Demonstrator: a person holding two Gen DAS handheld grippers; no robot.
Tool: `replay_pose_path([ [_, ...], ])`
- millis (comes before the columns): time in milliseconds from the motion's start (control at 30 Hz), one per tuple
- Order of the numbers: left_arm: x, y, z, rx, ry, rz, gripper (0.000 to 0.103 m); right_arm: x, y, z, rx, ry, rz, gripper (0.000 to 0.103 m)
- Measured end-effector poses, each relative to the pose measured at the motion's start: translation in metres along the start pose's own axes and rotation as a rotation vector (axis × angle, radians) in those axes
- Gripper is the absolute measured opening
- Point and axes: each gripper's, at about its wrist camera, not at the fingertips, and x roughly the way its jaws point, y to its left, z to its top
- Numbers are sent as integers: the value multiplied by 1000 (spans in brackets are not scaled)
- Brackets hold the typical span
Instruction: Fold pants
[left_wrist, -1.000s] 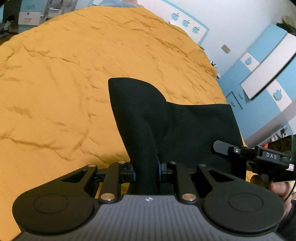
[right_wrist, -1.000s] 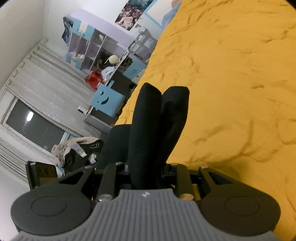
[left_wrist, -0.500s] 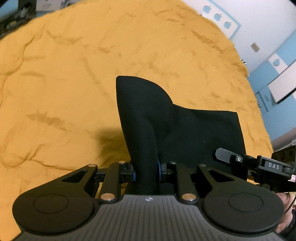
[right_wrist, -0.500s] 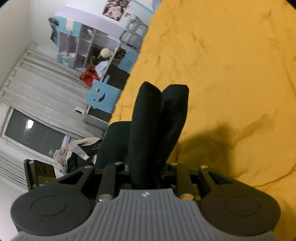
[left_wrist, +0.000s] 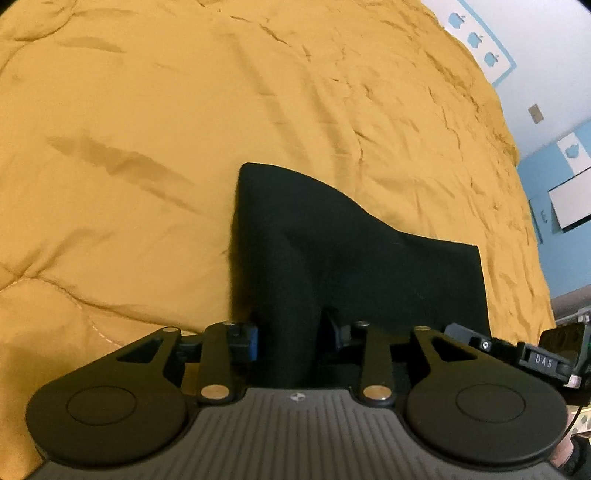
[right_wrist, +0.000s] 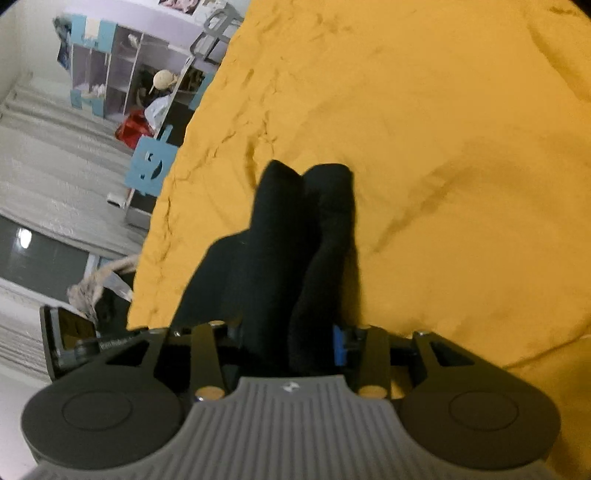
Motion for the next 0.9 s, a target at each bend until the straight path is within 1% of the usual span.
replay_pose_path([
  [100, -8, 5, 0, 4, -20, 21, 46, -7, 2, -2, -51, -8, -35, 38],
  [267, -18, 4, 0, 26, -30, 64, 49, -18, 7, -6, -112, -14, -110, 42],
  [400, -35, 2, -9, 40, -57, 108, 51, -28, 19, -12, -167, -18, -234, 46],
  [467, -48, 2, -16, 33, -94, 111, 49, -38, 34, -18, -259, -50, -301, 46],
  [500, -55, 2, -21, 33, -113, 109, 47, -41, 46, -22, -328, -78, -335, 46],
  [533, -63, 1, -26, 34, -130, 101, 46, -46, 57, -28, -397, -114, -351, 45],
  [567, -67, 0, -30, 37, -141, 90, 46, -49, 67, -34, -468, -149, -341, 44],
  [633, -74, -2, -40, 51, -144, 66, 46, -52, 80, -47, -570, -166, -297, 44],
  [667, -74, -3, -45, 60, -139, 66, 46, -50, 84, -53, -608, -159, -282, 43],
  [733, -69, -4, -56, 87, -117, 104, 46, -40, 83, -65, -661, -111, -283, 42],
  [800, -64, 0, -66, 99, -101, 136, 48, -30, 76, -76, -693, -76, -345, 43],
  [833, -63, 4, -71, 91, -100, 136, 49, -26, 71, -80, -694, -53, -374, 44],
  [900, -65, 10, -78, 75, -102, 125, 49, -23, 58, -84, -658, -7, -400, 46],
])
